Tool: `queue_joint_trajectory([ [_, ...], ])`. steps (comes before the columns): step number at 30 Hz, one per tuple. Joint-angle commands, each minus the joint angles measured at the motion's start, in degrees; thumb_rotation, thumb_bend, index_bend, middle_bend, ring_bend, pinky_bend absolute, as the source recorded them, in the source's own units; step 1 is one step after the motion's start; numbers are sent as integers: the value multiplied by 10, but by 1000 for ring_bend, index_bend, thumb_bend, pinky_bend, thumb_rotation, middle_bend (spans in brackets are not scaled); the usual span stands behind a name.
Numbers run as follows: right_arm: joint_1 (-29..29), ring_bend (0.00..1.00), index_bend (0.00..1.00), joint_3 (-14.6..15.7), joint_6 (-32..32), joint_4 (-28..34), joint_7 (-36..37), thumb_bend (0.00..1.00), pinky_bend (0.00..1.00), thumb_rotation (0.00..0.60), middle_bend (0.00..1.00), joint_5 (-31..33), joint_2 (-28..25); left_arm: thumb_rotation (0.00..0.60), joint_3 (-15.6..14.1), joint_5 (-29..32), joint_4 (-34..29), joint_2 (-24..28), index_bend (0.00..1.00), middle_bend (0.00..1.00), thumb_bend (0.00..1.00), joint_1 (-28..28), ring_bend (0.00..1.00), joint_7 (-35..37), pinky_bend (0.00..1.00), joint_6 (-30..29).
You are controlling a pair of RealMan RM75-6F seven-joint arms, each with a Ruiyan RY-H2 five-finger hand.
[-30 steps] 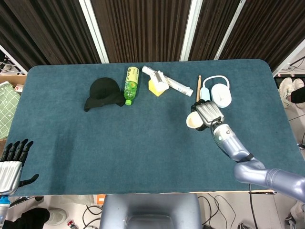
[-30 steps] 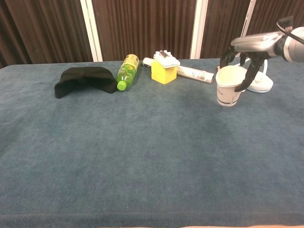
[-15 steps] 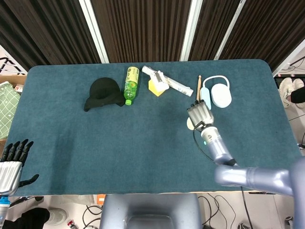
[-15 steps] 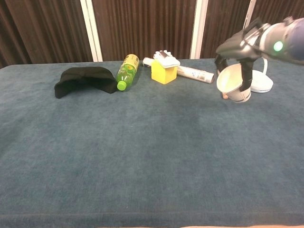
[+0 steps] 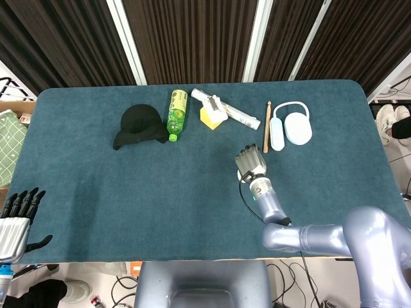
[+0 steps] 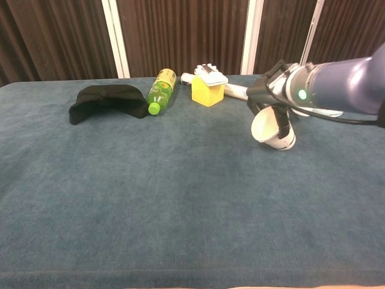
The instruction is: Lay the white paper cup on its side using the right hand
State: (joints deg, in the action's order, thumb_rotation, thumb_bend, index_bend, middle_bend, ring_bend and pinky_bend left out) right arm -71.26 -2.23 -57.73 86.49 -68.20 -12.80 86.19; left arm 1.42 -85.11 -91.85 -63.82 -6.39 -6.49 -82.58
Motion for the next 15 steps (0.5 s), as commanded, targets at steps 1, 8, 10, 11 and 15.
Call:
queue_joint_trajectory([
  [1, -3, 200, 486, -3, 6, -10, 1, 196, 309, 600, 309, 5, 11, 599, 0, 0, -1, 1, 2, 0, 43, -1, 0, 2, 0, 1],
  [8, -4, 180, 297, -8, 9, -14, 5, 163, 309, 600, 245, 19, 18, 599, 0, 0, -1, 1, 1, 0, 42, -1, 0, 3, 0, 2],
  [10, -4, 165, 229, -10, 6, -9, 5, 161, 309, 600, 225, 24, 16, 599, 0, 0, -1, 2, 1, 0, 43, -2, 0, 3, 0, 2],
  [11, -5, 156, 183, -11, 5, -7, 6, 160, 309, 600, 213, 26, 15, 599, 0, 0, -1, 2, 2, 0, 43, -2, 0, 2, 0, 3],
  [15, -7, 144, 79, -15, 3, 0, 7, 153, 309, 600, 196, 27, 10, 599, 0, 0, -2, 2, 2, 0, 43, -2, 0, 2, 0, 3],
])
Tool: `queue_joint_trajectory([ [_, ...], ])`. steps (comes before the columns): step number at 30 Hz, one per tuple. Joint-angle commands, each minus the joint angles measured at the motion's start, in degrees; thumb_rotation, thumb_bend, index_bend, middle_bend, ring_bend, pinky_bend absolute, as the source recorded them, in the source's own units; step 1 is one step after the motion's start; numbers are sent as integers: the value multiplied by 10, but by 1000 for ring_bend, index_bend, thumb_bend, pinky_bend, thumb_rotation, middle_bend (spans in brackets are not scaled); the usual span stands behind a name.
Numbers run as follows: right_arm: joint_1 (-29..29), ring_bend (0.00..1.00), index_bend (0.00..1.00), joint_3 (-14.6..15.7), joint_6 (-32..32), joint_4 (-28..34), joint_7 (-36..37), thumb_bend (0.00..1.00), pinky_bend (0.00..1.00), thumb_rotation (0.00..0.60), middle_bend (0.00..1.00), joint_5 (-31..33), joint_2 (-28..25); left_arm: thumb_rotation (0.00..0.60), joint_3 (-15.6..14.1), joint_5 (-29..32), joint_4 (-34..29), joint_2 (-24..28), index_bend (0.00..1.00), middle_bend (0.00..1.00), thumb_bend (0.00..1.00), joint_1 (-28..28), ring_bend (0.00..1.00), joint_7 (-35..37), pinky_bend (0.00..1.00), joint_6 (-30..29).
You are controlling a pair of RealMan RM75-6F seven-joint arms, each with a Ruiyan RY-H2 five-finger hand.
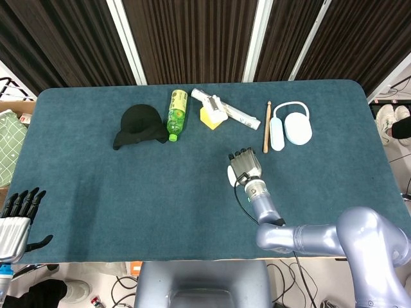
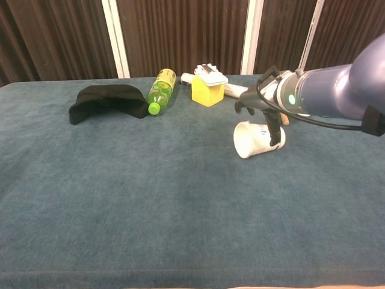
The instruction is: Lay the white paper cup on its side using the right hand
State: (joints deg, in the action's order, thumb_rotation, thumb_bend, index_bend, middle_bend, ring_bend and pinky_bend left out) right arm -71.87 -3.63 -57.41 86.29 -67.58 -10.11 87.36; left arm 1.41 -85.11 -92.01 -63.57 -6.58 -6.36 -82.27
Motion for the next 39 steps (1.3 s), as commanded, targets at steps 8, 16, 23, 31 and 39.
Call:
queue_joint_trajectory([
  [8, 16, 141, 55, -11, 2, 30, 46, 146, 308, 600, 186, -29, -36, 599, 0, 1, -1, 0, 2, 0, 43, 0, 0, 0, 0, -1],
  [16, 108, 68, 75, -48, 83, 52, 263, 34, 177, 600, 123, -150, -112, 599, 0, 2, 1, -1, 2, 0, 42, 2, 0, 1, 0, -2],
  [23, 166, 16, 149, -61, 170, -39, 417, 7, 70, 600, 92, -244, -122, 599, 2, 5, 1, -4, 2, 0, 42, 2, 0, -7, 0, -3],
  [31, 177, 14, 280, -55, 220, -135, 492, 8, 52, 600, 93, -327, -74, 599, 4, 9, 1, -6, 1, 0, 42, 1, 0, -11, 0, -2],
  [39, 175, 14, 274, -53, 235, -177, 526, 8, 52, 600, 94, -369, -33, 599, 3, 6, 0, -5, 2, 0, 42, 2, 0, -9, 0, -5],
])
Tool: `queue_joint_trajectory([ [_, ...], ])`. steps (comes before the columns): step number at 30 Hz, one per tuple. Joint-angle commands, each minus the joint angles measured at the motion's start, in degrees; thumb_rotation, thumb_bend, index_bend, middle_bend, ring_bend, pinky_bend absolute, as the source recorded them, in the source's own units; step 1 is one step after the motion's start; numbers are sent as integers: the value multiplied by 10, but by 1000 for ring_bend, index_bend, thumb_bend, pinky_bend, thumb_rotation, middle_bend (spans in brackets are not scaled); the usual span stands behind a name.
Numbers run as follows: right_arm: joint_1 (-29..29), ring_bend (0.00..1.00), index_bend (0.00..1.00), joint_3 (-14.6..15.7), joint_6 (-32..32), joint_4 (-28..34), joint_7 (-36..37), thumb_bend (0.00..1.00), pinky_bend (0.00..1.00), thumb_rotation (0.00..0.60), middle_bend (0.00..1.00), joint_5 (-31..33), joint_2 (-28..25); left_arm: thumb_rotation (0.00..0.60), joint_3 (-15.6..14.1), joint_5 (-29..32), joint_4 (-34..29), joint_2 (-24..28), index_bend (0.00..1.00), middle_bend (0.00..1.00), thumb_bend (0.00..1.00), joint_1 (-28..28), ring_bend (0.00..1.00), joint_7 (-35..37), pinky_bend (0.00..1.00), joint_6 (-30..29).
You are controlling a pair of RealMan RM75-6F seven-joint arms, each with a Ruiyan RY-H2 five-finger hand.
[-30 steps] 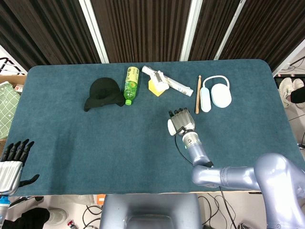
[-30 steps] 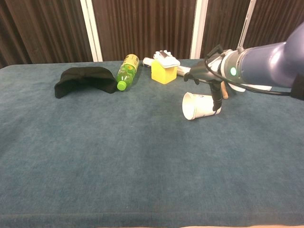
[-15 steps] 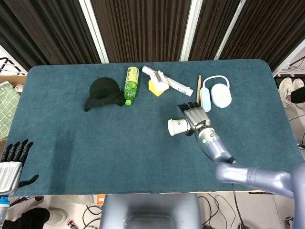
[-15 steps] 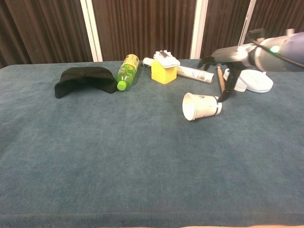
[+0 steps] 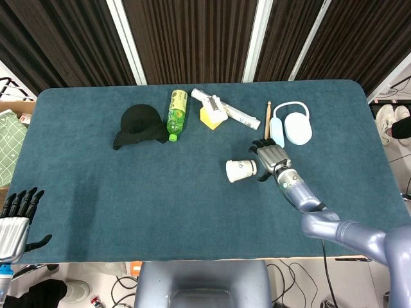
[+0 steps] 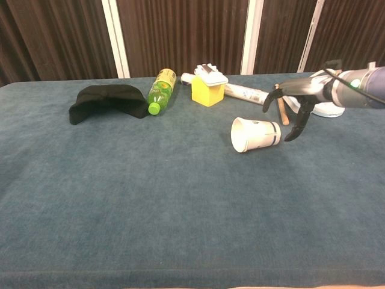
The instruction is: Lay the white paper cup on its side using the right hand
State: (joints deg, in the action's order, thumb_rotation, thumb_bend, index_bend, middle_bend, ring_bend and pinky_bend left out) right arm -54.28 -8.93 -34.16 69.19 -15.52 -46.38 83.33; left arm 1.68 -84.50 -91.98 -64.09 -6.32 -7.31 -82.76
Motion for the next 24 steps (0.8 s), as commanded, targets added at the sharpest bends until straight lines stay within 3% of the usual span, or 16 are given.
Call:
queue_joint_trajectory([
  [1, -2, 14, 277, 0, 3, -9, 7, 8, 52, 600, 93, -8, 10, 599, 0, 0, 0, 1, 2, 0, 41, 0, 0, 1, 0, 1],
  [8, -14, 13, 266, 4, 10, -36, 4, 70, 51, 600, 94, -7, 36, 599, 0, -1, 0, 2, 2, 0, 42, -1, 0, 4, 0, 2],
  [11, -18, 13, 319, 5, 13, -43, 2, 110, 52, 600, 96, -3, 44, 599, -1, -1, 0, 2, 2, 0, 42, -1, 0, 6, 0, 2],
  [24, -25, 14, 353, 14, 11, -56, -17, 191, 53, 600, 103, 17, 50, 599, -2, -3, 3, 2, 1, 0, 42, 0, 0, 12, 0, 2],
])
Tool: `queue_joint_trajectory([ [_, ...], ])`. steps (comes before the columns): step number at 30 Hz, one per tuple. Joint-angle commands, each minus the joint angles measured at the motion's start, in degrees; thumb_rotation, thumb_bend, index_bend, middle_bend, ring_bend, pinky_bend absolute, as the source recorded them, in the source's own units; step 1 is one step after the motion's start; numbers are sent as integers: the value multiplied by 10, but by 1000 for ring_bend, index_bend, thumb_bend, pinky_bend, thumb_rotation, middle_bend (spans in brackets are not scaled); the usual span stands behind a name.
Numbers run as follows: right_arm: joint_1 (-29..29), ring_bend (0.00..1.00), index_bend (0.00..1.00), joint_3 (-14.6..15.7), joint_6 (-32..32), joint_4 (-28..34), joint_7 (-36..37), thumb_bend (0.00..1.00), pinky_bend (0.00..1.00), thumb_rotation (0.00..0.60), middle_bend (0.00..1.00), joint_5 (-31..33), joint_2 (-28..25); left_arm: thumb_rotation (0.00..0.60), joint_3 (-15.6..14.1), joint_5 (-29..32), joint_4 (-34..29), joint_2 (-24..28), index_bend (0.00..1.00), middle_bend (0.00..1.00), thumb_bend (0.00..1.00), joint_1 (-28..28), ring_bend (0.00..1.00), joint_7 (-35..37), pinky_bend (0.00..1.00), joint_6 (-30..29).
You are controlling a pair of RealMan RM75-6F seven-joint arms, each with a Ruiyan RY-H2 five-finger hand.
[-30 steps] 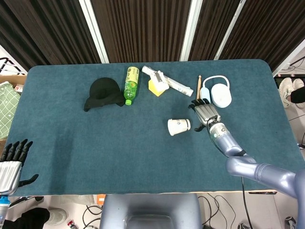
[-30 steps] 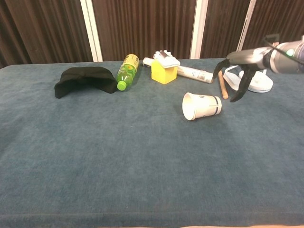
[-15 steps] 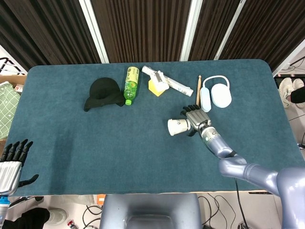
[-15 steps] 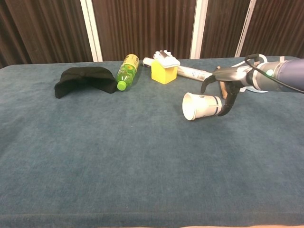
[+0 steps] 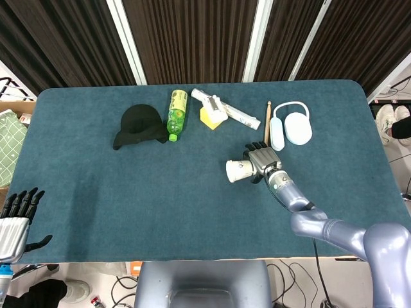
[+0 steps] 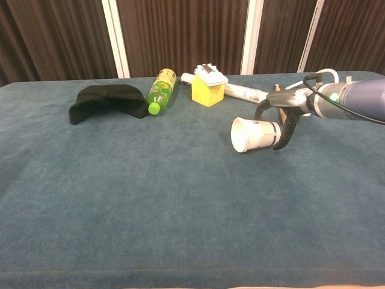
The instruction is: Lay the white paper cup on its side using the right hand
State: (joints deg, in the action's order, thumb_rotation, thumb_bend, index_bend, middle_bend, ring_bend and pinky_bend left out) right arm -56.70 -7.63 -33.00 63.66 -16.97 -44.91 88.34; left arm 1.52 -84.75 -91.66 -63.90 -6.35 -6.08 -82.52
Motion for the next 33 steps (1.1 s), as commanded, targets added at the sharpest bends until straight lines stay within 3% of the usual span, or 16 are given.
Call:
queue_joint_trajectory([
  [1, -2, 14, 352, 1, -1, -1, -4, 196, 53, 600, 105, 4, 1, 599, 0, 0, 0, 0, 1, 0, 42, 0, 0, 0, 0, 0],
  [12, -8, 16, 382, 7, -6, -6, -20, 294, 55, 600, 119, 23, 5, 599, 1, 3, -7, 3, 2, 0, 46, -1, 0, -4, 0, 2],
  [19, -11, 22, 372, 9, -10, -4, -28, 313, 55, 600, 129, 33, 7, 599, 1, 1, -4, 2, 2, 0, 47, -1, 0, 0, 0, 1],
  [24, -12, 26, 431, 11, -12, -1, -34, 340, 56, 600, 134, 38, 6, 599, 1, 0, -3, 1, 2, 0, 47, 0, 0, 1, 0, 0],
  [33, -14, 27, 446, 12, -19, 9, -42, 369, 56, 600, 139, 44, -3, 599, 0, -1, -2, 1, 2, 0, 47, 0, 0, 5, 0, 0],
])
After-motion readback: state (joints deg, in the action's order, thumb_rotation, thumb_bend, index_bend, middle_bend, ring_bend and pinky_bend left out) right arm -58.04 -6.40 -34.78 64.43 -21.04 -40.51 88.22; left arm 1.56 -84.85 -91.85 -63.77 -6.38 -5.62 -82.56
